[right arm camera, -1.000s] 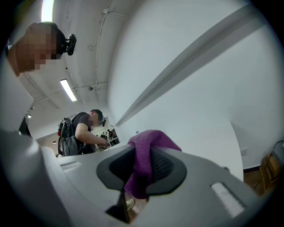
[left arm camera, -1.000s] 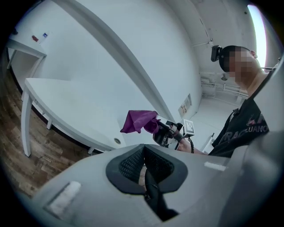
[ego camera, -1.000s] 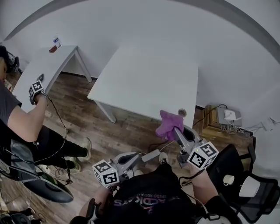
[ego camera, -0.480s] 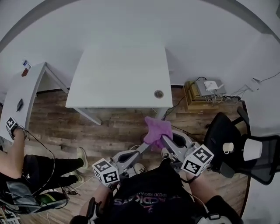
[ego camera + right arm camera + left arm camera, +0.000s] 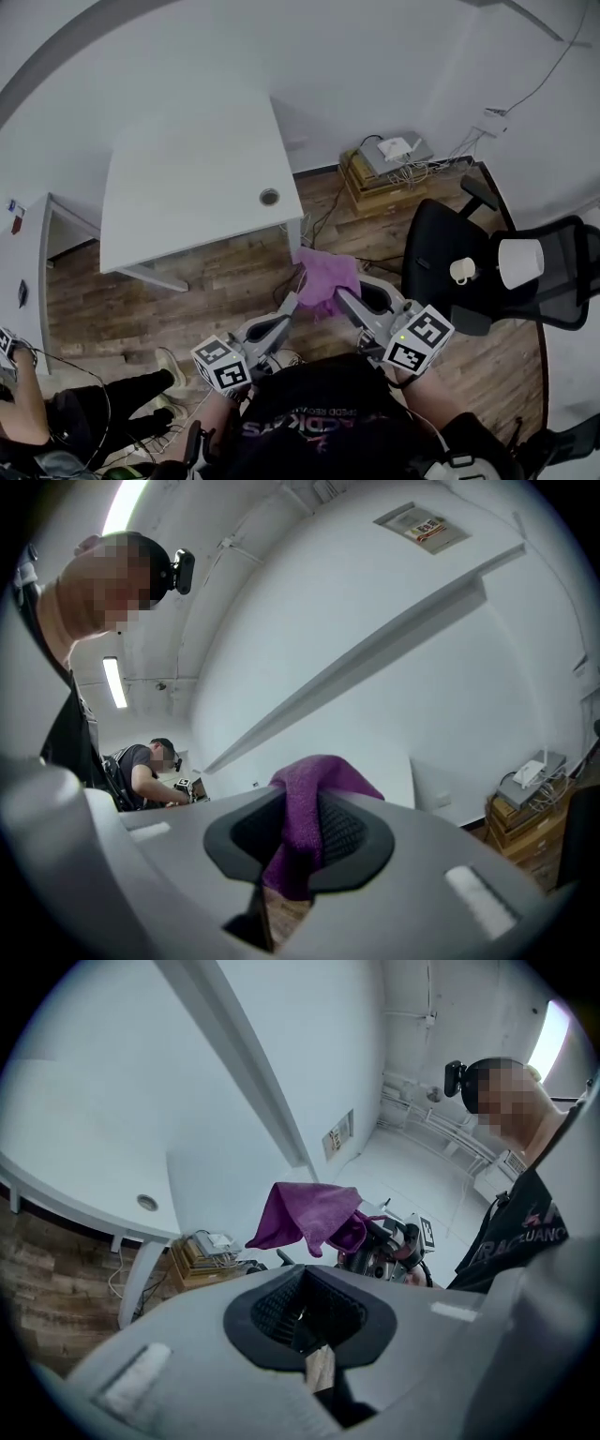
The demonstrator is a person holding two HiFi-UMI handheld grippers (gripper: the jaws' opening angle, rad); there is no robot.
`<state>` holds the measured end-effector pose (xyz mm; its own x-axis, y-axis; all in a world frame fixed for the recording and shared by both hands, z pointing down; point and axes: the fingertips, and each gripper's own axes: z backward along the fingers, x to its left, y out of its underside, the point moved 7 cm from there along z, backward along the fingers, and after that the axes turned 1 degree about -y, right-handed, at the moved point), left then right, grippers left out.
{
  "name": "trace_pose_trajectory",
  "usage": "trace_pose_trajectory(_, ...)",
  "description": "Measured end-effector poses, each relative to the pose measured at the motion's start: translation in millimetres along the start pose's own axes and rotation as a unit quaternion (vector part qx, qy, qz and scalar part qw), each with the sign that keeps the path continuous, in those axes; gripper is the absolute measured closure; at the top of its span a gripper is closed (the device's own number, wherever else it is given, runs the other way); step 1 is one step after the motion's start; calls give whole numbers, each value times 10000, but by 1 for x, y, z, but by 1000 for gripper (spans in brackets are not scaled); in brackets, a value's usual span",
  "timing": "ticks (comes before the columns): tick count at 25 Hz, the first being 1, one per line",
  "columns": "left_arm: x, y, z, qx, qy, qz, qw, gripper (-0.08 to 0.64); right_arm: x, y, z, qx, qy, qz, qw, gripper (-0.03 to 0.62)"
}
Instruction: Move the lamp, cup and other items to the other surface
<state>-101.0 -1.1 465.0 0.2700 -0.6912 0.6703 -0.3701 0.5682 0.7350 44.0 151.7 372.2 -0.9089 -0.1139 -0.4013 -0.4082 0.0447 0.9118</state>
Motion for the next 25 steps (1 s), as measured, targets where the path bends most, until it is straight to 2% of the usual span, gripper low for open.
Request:
trace_pose_trajectory(9,-48,12,-115,744,761,-271,9940,558,-63,-18,118,-374,982,-147,9944,522)
trace_pose_trajectory(18,-92,42,-211,1219,1128,-273,9857,559,-121,-24,222,-602,1653,-335,9838,522)
trace_pose_trajectory(25,-118,76,-281,1486,1199,-84,9816,560,-175,-22,293,-620,1994,-583,9762,522)
